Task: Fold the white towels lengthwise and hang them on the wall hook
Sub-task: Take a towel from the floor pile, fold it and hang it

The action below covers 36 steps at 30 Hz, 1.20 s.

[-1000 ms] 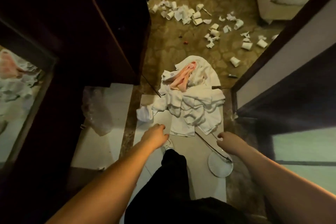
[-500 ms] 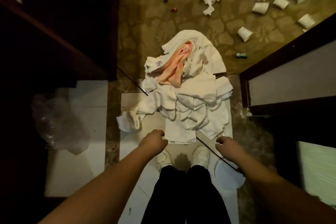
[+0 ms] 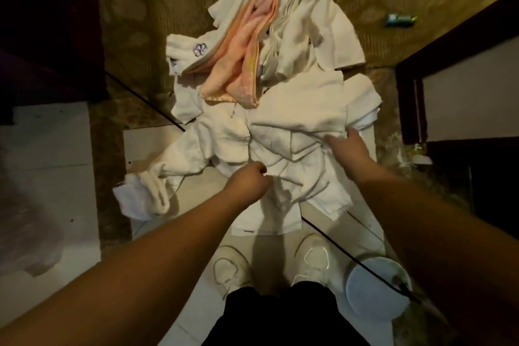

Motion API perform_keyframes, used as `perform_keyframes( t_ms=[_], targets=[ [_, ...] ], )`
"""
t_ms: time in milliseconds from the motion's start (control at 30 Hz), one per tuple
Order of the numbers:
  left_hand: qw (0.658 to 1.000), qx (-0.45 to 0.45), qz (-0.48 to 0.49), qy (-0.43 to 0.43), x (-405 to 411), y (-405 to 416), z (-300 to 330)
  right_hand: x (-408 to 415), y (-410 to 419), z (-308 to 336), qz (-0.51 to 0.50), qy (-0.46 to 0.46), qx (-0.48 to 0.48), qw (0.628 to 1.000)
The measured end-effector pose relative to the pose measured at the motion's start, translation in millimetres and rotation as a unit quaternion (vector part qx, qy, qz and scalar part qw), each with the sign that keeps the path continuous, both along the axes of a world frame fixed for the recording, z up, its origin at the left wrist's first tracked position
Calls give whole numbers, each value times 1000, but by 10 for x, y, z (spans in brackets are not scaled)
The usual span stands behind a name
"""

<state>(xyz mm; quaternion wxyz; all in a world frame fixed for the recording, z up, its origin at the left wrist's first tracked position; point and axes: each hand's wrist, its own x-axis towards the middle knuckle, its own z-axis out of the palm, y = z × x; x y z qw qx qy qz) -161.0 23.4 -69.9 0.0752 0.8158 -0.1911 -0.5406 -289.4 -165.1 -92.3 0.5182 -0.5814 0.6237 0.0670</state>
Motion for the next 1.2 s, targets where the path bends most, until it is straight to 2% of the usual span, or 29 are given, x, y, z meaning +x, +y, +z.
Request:
perform_keyframes(
  t_ms=[133,233,400,500,567,633,700,767,833,900,967,1033,1100,1200],
  targets=[
    [998,-55,-25,-9,60,-248,-97,224,-232,-344,-121,-40,92,988],
    [989,-102,-99,-51,188,-542,-147,313,-270,-530,-143,-21,88,986],
    [983,-73,-166,-19,250,-827,-344,356,-195,-395,-70,-29,95,993],
    [982,-79,-166,-37,247,-834,-341,329,-23,-189,39,-20,10,999],
    [991,-91,-99,-13,237,-831,-215,278,110,18,106,-32,-22,994],
    [990,-93,77,79,190,-815,5,203,262,293,127,-73,-6,989],
    [948,-92,242,184,132,-774,300,146,415,687,119,-109,22,987],
    [922,-108,299,219,100,-694,616,106,525,1028,124,-130,26,983],
    [917,-125,307,222,104,-582,999,69,604,1393,80,-170,62,980],
    [912,-139,309,230,92,-496,1363,47,666,1707,-24,-229,128,965],
    [917,-143,299,220,73,-429,1793,70,705,2056,-145,-286,199,926],
    [925,-148,285,205,42,-379,2227,114,707,2465,-225,-292,278,887],
    [927,-152,282,196,29,-358,2629,129,683,2845,-264,-272,325,867],
    [930,-171,271,182,17,-379,3218,163,678,3341,-260,-254,317,876]
  ],
)
